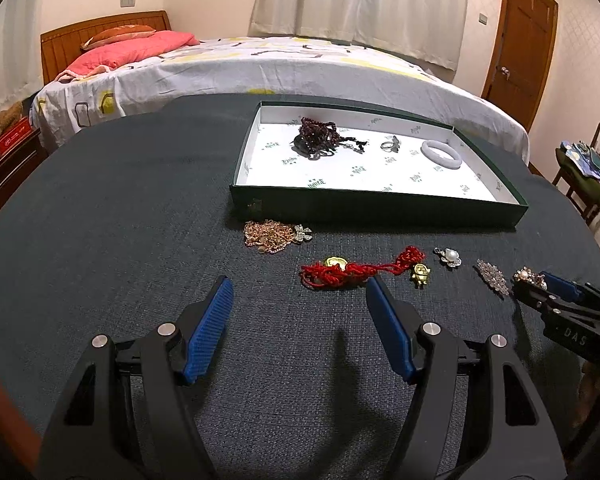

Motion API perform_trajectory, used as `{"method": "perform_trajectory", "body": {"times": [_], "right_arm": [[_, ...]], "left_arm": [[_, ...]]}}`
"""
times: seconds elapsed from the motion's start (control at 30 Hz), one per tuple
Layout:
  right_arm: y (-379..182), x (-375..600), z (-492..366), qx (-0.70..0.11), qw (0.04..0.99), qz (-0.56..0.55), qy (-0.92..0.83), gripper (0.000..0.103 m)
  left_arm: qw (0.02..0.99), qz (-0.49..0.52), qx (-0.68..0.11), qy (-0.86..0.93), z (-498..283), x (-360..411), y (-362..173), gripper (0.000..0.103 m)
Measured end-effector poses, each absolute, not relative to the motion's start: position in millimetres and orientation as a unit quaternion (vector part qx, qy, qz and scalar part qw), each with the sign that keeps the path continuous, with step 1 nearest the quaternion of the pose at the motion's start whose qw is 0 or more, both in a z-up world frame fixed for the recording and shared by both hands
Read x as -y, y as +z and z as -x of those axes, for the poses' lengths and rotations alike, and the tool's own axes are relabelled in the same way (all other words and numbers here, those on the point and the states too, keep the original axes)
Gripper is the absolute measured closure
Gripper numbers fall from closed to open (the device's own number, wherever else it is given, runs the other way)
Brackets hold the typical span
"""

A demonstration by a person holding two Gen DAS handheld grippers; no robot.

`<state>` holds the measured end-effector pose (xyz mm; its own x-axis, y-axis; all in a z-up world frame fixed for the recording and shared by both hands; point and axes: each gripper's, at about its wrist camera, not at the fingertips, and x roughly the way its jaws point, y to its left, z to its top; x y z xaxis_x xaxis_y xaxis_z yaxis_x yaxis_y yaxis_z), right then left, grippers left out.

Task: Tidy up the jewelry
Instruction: 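Grasp the red tassel charm with the left gripper while the right gripper grasps the gold pearl brooch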

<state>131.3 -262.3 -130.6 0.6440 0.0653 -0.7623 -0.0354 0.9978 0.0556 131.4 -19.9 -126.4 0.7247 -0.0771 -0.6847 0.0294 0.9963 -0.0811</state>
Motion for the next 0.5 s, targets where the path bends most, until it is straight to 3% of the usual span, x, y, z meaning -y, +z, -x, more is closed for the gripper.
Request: {"method": "perform_trajectory", "body": {"times": [0.13,0.5], "right_arm": [[-129.9,263.9,-129.7,-0.420,0.907,-0.023,0.035,0.064],[-127.1,266.7,-125.6,-0.410,0.911,-0.033,0.037,0.065]], "left_arm": [[0.927,0.033,-0.372,-0.030,-131.1,20.6,-127.5,0.036],[0.924,0.033,-0.378,-0.036,-134.6,25.3,-133.2,0.036]]}}
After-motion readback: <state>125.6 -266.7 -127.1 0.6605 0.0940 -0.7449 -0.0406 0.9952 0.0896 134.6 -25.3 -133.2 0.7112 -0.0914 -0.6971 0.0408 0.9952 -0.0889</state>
